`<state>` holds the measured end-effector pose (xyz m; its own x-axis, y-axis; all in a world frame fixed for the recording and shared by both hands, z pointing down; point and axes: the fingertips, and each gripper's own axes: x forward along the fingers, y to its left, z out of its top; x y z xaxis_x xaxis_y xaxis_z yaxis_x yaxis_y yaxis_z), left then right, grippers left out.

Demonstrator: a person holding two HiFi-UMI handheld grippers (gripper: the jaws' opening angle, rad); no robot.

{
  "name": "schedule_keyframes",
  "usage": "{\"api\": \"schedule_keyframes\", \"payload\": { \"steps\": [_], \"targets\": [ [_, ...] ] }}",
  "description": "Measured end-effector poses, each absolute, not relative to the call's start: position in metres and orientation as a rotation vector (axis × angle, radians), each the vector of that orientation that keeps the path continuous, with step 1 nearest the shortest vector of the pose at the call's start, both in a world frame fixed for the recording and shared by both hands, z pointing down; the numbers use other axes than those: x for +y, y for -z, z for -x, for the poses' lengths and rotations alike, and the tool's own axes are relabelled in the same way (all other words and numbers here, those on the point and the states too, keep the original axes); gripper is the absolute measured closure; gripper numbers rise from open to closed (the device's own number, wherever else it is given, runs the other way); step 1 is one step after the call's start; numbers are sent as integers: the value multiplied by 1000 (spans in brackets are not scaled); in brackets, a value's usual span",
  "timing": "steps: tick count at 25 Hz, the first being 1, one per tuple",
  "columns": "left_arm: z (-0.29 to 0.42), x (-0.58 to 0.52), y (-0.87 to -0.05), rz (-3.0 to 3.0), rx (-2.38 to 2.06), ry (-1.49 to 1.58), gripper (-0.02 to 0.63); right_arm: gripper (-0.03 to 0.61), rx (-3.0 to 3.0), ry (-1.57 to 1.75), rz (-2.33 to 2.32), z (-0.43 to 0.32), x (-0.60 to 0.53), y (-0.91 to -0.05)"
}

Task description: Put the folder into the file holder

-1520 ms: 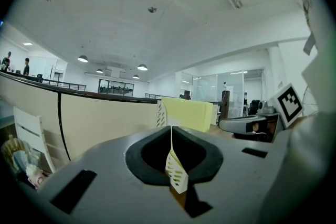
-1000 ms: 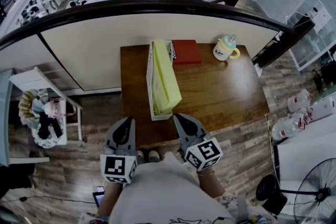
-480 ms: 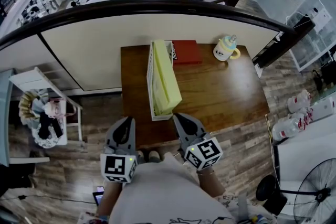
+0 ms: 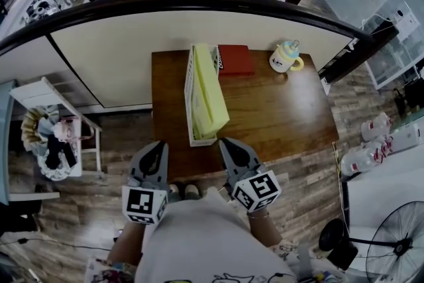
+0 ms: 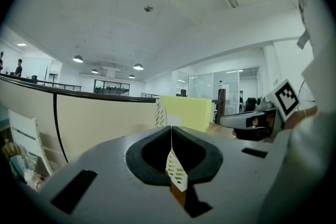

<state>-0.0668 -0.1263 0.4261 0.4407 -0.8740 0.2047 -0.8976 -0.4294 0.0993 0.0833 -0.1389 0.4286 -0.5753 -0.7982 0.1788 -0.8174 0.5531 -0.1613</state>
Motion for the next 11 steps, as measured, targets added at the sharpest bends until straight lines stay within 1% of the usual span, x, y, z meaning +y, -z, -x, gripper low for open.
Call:
{"api": "schedule_keyframes", "payload": {
  "steps": [11],
  "targets": [
    [66,-127,-426,-2505,-1508,-191,610,580,-2671,-313,-1448,-98,-136,-426]
  ]
}}
